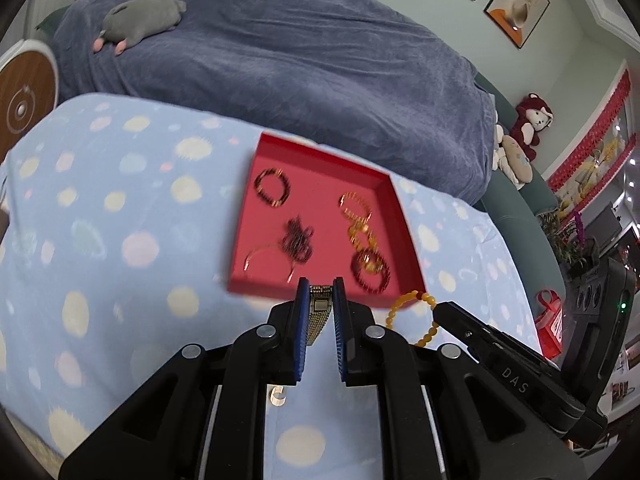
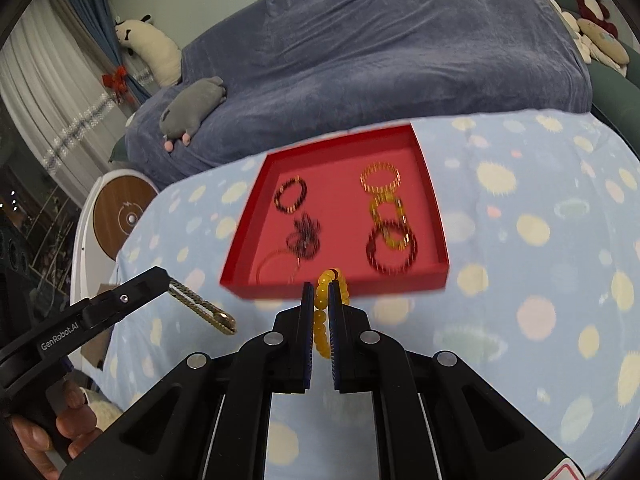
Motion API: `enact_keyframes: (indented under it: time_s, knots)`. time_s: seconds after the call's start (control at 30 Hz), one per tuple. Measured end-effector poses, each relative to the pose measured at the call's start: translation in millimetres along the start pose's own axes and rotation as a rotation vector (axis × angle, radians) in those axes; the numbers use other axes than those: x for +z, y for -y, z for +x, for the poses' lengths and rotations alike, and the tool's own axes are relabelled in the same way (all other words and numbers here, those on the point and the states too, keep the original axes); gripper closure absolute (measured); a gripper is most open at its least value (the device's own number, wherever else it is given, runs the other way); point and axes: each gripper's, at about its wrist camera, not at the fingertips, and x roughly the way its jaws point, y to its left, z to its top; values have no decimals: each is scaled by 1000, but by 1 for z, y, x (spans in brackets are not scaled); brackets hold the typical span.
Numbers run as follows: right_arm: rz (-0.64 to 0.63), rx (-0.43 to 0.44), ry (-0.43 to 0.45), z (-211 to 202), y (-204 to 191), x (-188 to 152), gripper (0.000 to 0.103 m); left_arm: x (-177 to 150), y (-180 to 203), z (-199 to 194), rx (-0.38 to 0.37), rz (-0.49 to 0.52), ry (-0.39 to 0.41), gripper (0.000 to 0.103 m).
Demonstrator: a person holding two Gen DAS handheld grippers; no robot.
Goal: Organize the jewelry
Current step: 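Carry the watch and yellow bracelet up into the red tray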
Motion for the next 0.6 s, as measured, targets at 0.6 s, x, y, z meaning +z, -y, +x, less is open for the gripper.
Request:
enact_keyframes:
  time_s: [0.6]
  knots:
    - [72,58,-38,133,13,98,96,89,-1,134,4,2,-30,92]
